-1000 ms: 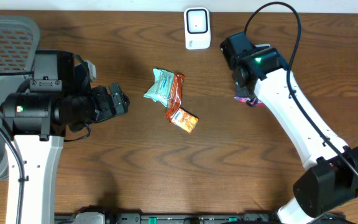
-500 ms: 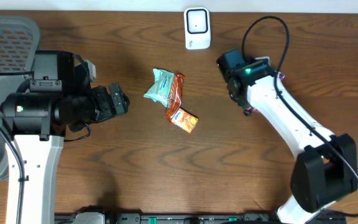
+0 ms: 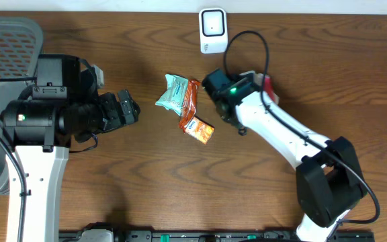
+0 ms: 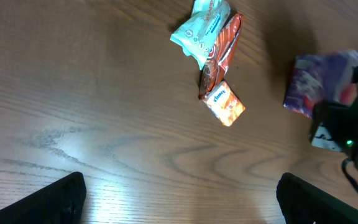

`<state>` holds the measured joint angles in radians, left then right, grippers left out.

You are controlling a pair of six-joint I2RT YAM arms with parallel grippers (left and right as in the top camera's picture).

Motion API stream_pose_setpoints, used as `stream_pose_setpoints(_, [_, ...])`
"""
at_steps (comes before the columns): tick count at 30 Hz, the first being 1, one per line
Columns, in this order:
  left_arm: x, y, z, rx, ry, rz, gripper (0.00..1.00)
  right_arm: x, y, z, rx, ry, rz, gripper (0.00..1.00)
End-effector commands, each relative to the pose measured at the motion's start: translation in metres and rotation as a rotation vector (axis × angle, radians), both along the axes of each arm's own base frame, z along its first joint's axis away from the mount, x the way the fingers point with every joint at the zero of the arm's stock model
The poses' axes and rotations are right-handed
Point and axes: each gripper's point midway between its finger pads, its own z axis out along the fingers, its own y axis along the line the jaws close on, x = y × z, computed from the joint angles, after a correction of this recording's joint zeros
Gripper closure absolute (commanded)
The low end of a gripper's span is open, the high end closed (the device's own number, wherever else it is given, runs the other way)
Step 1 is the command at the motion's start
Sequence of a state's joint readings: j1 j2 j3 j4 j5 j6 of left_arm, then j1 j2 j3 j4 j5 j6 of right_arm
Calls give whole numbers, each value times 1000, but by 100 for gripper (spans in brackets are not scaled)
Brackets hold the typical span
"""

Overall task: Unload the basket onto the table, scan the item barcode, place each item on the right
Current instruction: 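Lift the purple package and hold it up to the scanner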

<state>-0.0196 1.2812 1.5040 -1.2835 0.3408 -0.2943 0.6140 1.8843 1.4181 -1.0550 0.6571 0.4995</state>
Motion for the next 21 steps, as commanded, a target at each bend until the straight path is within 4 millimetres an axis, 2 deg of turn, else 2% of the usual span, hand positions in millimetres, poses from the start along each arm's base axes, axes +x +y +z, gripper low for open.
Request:
stream_pose_setpoints(1, [0, 2, 3, 3, -8, 5, 2, -6, 28, -12, 88, 28, 38, 51])
stream_pose_setpoints(2, [0, 2, 3, 3, -8, 5, 2, -6, 38, -14, 125, 29, 49, 50])
stream_pose_setpoints(4, [0, 2, 3, 3, -8, 5, 2, -2, 53, -11, 187, 20, 65, 37])
stream_pose_setpoints(5, [0, 2, 3, 3, -9, 5, 2, 1, 58, -6, 206, 13, 67, 28])
stream_pose_setpoints(7, [0, 2, 3, 3, -8, 5, 2, 9, 62, 9, 235, -6, 61, 23])
stream_pose_setpoints(10, [0, 2, 3, 3, -8, 4, 2, 24, 55, 41, 269, -33, 26, 15])
stream_pose_setpoints(12, [0, 2, 3, 3, -8, 5, 2, 32, 46, 61, 310, -24, 11, 14])
stream_pose_setpoints(14, [0, 2, 3, 3, -8, 5, 2, 39, 40, 73, 389, 20, 25, 14])
stream_pose_setpoints(17, [0, 2, 3, 3, -8, 4, 2, 46, 28, 76, 543, 93, 37, 11])
stream_pose_setpoints(21, [0, 2, 3, 3, -8, 5, 2, 49, 10, 63, 726, 192, 44, 12])
